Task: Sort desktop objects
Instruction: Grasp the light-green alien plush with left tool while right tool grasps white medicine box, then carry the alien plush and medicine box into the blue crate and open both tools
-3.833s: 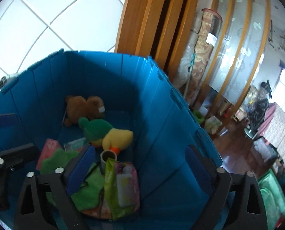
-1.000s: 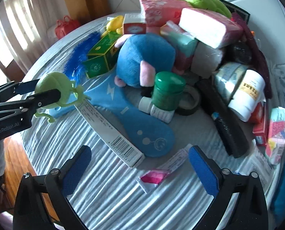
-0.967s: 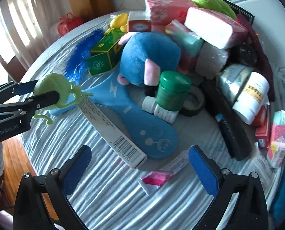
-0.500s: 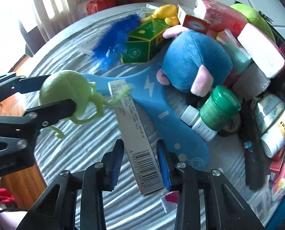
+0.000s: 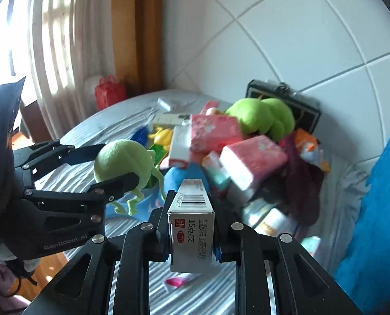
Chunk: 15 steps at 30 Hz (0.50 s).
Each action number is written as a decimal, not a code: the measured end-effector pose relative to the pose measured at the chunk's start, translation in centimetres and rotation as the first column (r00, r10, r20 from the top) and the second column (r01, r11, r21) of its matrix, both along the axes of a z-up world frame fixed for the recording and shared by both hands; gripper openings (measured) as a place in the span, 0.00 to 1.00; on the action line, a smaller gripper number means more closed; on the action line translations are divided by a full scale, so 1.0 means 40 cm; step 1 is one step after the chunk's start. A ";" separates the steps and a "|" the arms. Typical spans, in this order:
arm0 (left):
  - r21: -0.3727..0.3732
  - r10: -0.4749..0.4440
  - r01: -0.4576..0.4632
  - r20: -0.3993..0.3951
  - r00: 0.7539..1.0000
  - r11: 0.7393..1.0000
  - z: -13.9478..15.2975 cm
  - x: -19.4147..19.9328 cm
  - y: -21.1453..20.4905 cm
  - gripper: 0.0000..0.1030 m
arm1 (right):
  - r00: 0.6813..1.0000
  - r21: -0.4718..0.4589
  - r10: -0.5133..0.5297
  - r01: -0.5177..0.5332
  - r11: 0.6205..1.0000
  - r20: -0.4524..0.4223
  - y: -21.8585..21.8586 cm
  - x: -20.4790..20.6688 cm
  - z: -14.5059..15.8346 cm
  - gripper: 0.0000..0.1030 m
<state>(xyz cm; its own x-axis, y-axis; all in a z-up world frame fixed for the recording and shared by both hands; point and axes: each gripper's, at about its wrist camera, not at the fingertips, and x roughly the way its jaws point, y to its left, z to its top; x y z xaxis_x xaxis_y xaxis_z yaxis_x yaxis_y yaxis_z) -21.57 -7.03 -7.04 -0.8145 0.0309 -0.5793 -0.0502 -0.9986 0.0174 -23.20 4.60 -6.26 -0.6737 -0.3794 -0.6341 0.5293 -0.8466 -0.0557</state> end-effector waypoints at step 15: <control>0.007 -0.434 0.441 -0.168 0.885 0.897 0.324 -0.143 0.570 0.55 | 0.829 -0.080 -0.501 0.497 0.864 -0.248 0.580 0.083 0.351 0.22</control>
<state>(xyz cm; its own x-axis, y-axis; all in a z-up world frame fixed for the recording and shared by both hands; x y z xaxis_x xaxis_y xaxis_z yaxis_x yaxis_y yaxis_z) -27.29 15.76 5.93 -0.7929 0.4278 -0.4339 -0.4825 -0.8757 0.0182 -19.90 27.82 7.80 -0.9086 0.0458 -0.4151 0.0037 -0.9931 -0.1176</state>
